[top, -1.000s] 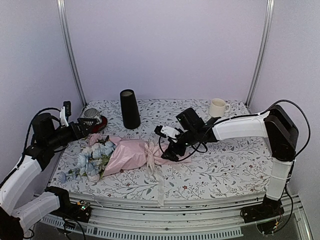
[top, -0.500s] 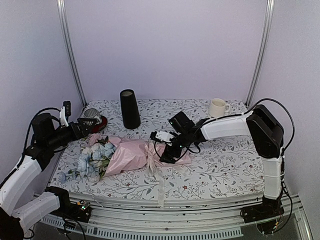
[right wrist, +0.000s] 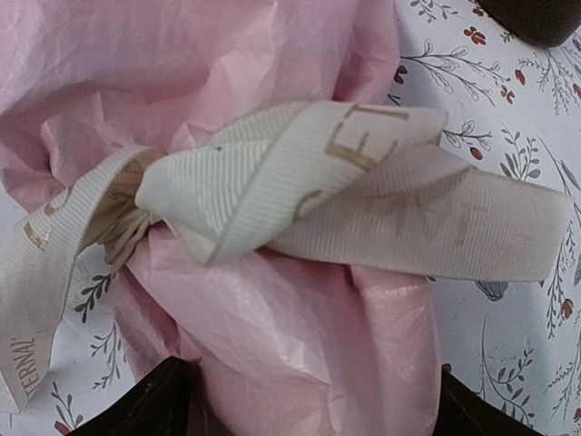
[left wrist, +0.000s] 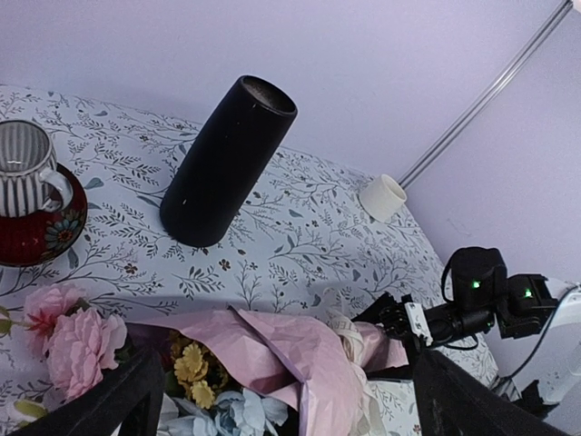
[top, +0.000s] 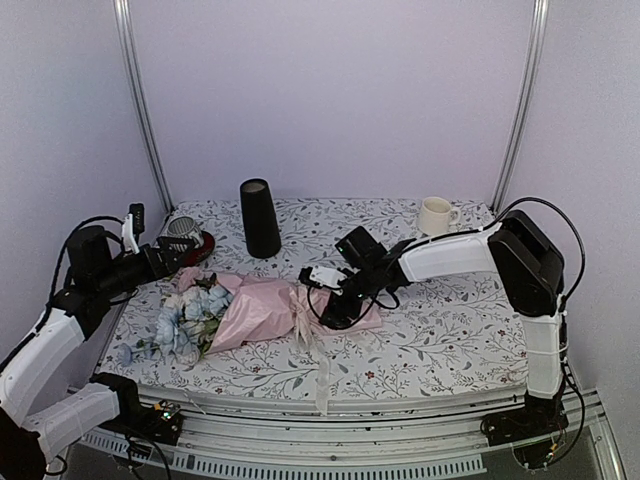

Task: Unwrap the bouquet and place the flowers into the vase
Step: Move the tied bouquet to the center of the board, then adjust the tied bouquet at the center of the board.

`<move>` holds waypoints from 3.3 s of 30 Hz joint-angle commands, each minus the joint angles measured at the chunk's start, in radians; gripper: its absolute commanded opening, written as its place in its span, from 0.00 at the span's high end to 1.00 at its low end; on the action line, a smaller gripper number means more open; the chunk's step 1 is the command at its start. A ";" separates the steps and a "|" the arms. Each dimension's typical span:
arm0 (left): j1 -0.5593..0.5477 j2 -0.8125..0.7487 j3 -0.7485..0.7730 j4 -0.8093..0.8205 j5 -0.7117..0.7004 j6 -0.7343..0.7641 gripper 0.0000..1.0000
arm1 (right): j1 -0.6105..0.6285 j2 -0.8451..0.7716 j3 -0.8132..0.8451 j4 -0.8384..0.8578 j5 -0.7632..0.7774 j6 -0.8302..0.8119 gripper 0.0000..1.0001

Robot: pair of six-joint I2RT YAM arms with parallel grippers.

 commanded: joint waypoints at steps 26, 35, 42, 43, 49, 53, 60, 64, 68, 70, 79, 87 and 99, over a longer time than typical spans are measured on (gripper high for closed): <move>-0.153 0.086 0.048 0.047 -0.028 -0.046 0.02 | -0.091 -0.434 -0.535 0.104 0.016 0.284 0.10; -0.214 0.088 0.067 0.044 -0.062 -0.046 0.02 | -0.091 -0.506 -0.476 0.078 -0.010 0.274 0.01; -0.236 0.072 0.078 0.022 -0.074 -0.055 0.02 | -0.078 -0.428 -0.342 0.026 -0.040 0.217 0.01; -0.244 0.071 0.081 0.021 -0.074 -0.059 0.02 | -0.074 -0.413 -0.317 0.020 -0.044 0.210 0.01; -0.294 0.067 0.076 0.017 -0.102 -0.067 0.02 | -0.033 -0.296 -0.185 -0.018 -0.065 0.160 0.01; -0.306 0.069 0.076 0.009 -0.123 -0.060 0.02 | -0.012 -0.213 -0.098 -0.054 -0.070 0.133 0.01; -0.307 0.064 0.082 -0.001 -0.146 -0.043 0.02 | 0.011 -0.104 -0.014 -0.114 -0.086 0.090 0.01; -0.308 0.061 0.085 -0.007 -0.152 -0.037 0.02 | 0.015 -0.084 -0.013 -0.129 -0.086 0.076 0.01; -0.307 0.059 0.087 -0.010 -0.156 -0.036 0.02 | 0.015 -0.102 -0.042 -0.117 -0.095 0.077 0.01; -0.307 0.058 0.088 -0.010 -0.156 -0.036 0.02 | 0.016 -0.129 -0.071 -0.094 -0.102 0.084 0.01; -0.320 0.070 0.086 -0.007 -0.128 -0.066 0.02 | 0.004 -0.256 -0.199 -0.006 -0.109 0.142 0.01; -0.445 0.100 0.103 0.004 -0.171 -0.107 0.02 | -0.030 -0.363 -0.304 0.039 -0.143 0.193 0.01; -0.903 0.186 0.167 0.005 -0.484 -0.288 0.12 | -0.097 -0.447 -0.346 0.103 -0.216 0.278 0.00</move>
